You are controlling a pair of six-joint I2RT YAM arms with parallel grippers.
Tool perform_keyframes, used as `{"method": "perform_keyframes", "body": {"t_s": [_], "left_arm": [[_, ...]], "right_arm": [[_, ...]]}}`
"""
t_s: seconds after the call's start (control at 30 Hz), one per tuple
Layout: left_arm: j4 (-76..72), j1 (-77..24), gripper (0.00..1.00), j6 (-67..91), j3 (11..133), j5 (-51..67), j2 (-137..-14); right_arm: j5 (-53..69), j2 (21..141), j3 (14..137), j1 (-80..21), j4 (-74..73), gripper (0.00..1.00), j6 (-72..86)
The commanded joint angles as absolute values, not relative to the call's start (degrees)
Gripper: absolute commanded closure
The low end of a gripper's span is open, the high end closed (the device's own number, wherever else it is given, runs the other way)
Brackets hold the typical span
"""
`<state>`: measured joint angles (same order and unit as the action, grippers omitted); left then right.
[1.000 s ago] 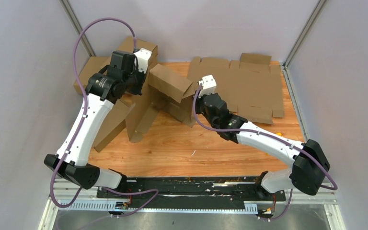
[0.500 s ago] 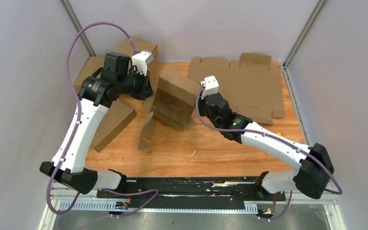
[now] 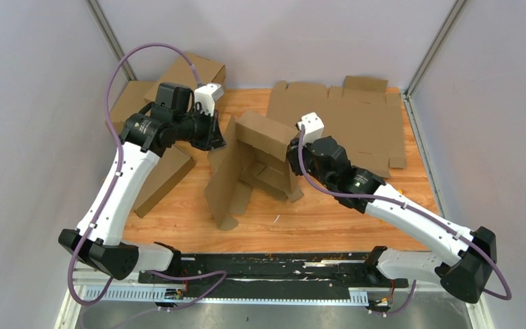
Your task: Fold the paper box
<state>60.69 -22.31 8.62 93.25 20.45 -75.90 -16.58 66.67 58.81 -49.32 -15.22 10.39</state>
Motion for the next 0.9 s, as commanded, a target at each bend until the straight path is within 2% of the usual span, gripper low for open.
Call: {"method": "perform_keyframes", "body": {"t_s": [0.0, 0.1, 0.27, 0.37, 0.5, 0.67, 0.8, 0.87], "left_arm": [[59.8, -22.9, 1.00, 8.9, 92.4, 25.7, -75.6], [60.2, -23.0, 1.00, 8.4, 93.2, 25.1, -76.1], [61.2, -22.9, 1.00, 7.0, 94.2, 23.0, -76.7], [61.3, -22.9, 1.00, 6.2, 94.5, 23.6, -77.4], [62.1, -23.0, 1.00, 5.2, 95.9, 24.5, -78.7], [62.4, -23.0, 1.00, 4.5, 96.8, 24.6, -79.6], [62.5, -23.0, 1.00, 4.4, 97.2, 24.8, -80.0], [62.6, -22.9, 1.00, 4.3, 97.5, 24.8, -80.2]], "right_arm": [[-11.8, 63.6, 56.3, -49.2, -11.9, 0.81, 8.7], [-11.5, 62.6, 55.4, -48.8, -11.9, 0.76, 8.7], [-10.3, 60.1, 52.9, -47.7, -12.0, 0.60, 8.9], [-3.7, 57.3, 48.4, -43.3, -8.7, 0.48, 10.0], [7.7, 53.0, 42.4, -37.0, -2.7, 0.41, 12.1], [13.8, 50.7, 40.4, -35.4, -1.7, 0.26, 9.3], [19.0, 49.5, 39.0, -35.2, -0.5, 0.22, 9.4], [20.1, 48.7, 38.8, -35.2, -0.8, 0.14, 9.6]]}}
